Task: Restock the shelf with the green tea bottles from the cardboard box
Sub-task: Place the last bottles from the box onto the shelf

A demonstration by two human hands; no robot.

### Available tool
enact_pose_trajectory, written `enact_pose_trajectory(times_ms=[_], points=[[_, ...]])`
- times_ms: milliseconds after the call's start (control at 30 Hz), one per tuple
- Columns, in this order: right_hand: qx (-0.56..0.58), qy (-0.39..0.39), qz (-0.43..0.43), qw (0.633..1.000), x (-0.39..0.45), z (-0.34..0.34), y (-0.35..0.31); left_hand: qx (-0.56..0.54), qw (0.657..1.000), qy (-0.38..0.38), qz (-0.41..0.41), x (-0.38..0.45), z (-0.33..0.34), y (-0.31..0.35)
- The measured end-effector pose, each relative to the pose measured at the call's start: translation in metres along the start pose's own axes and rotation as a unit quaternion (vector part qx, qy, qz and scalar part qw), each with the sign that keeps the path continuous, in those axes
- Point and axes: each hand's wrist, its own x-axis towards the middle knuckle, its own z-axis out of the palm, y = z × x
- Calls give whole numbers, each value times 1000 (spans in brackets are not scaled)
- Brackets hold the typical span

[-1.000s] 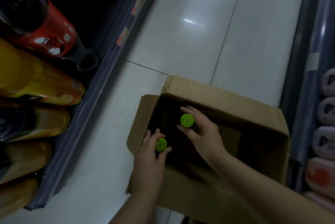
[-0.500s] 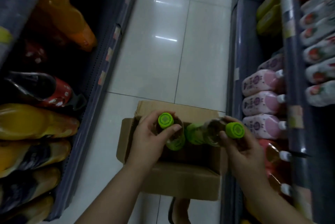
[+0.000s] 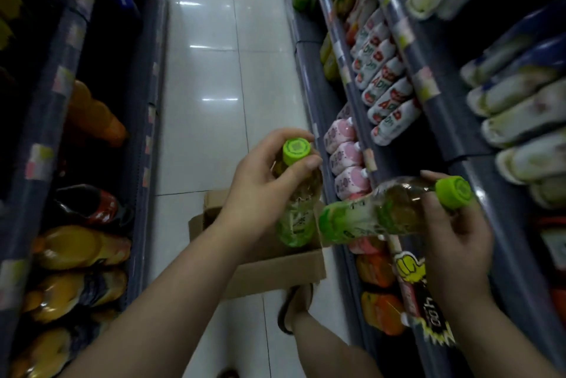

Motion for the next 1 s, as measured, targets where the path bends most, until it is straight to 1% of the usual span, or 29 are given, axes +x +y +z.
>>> enact_pose_trajectory(times_ms=[133,300,433,500,600,700,900,1000], points=[[15,45,-25,999,-25,-31,-59,-5,999,-37,32,-27,19,58],[17,101,-53,993,-66,-74,-128,37,992,-98,77,-72,46,130],[2,126,-63,990,-104,-113,-181,40,985,-136,96,-111,74,187],[-5,144,-59,988,-128,-136,-210,48,979,-167,107,-130,93,215],[-10,198,-55,979,-168,-173,-252,61,963,-234,116,-156,133,254],[-26,259,-45,965,-206,-213,-282,50,946,-291,131,-179,178,283],[-101,361,-36,926,-279,-287,-323,40,889,-420,177,-234,269,332],[-107,417,-35,902,-309,-321,-334,23,861,-470,192,-261,310,344]])
